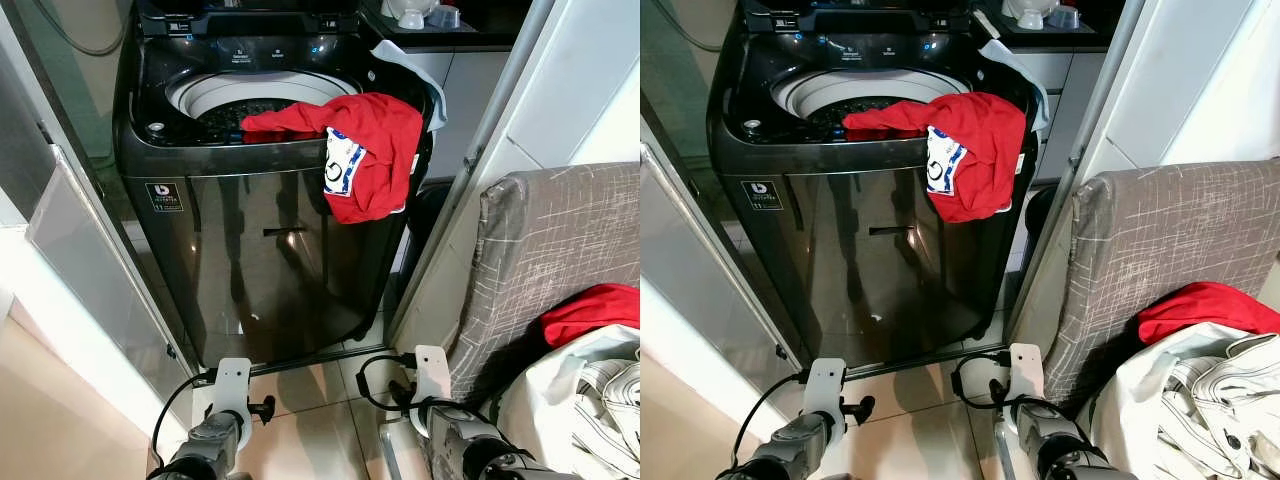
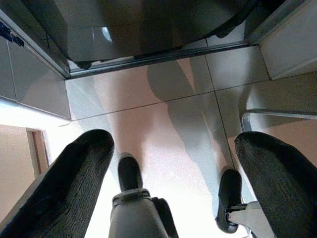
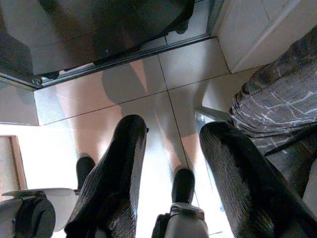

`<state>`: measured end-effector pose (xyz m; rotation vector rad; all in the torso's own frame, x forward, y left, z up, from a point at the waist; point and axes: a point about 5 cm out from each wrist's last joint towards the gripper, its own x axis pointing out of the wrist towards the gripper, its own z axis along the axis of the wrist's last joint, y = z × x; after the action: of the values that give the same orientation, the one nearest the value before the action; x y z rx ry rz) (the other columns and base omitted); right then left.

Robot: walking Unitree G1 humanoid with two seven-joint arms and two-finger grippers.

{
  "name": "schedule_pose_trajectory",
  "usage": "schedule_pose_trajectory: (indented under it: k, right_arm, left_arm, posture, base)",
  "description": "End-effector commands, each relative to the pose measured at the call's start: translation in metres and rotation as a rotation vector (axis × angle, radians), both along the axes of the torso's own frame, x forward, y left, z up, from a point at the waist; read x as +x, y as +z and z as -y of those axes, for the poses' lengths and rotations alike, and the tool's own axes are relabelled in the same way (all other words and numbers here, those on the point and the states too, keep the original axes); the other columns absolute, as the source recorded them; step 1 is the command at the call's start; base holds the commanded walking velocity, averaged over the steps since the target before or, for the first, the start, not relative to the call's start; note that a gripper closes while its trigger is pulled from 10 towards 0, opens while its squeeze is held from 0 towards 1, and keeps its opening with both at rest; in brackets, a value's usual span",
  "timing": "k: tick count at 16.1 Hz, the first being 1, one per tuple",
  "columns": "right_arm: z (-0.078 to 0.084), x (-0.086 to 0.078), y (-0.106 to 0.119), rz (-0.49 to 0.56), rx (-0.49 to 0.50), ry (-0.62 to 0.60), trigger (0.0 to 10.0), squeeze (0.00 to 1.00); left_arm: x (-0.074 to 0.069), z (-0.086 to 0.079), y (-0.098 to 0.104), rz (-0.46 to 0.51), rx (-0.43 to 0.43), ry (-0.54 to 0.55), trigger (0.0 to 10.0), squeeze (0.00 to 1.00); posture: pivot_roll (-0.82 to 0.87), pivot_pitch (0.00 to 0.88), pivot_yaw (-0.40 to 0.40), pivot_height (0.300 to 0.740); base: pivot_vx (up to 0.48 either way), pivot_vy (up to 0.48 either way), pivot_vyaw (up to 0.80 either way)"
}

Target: Clothes washing

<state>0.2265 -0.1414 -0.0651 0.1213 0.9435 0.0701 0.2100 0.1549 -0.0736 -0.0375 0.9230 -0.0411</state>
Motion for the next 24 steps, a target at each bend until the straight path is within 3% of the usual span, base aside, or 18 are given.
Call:
schedule_pose_trajectory:
  k: [1, 24]
  right_arm:
    - [0.0005, 0.003, 0.0019, 0.005, -0.007, 0.014, 10.0, 0.0]
    - [0.0028, 0.0, 0.0001, -0.002, -0.027, 0.056, 10.0, 0.0]
  left_arm:
    - [0.0059, 0.0033, 0.0034, 0.02, -0.003, -0.02, 10.0, 0.0]
    - [0.0043, 0.0043, 0.0025, 0.016, 0.002, -0.032, 10.0, 0.0]
  posture:
    - [-0.01, 0.009, -0.043, 0.74]
    - [-0.01, 0.002, -0.049, 0.74]
  base:
    - [0.0, 0.0, 0.0]
    - [0.0, 0.0, 0.0]
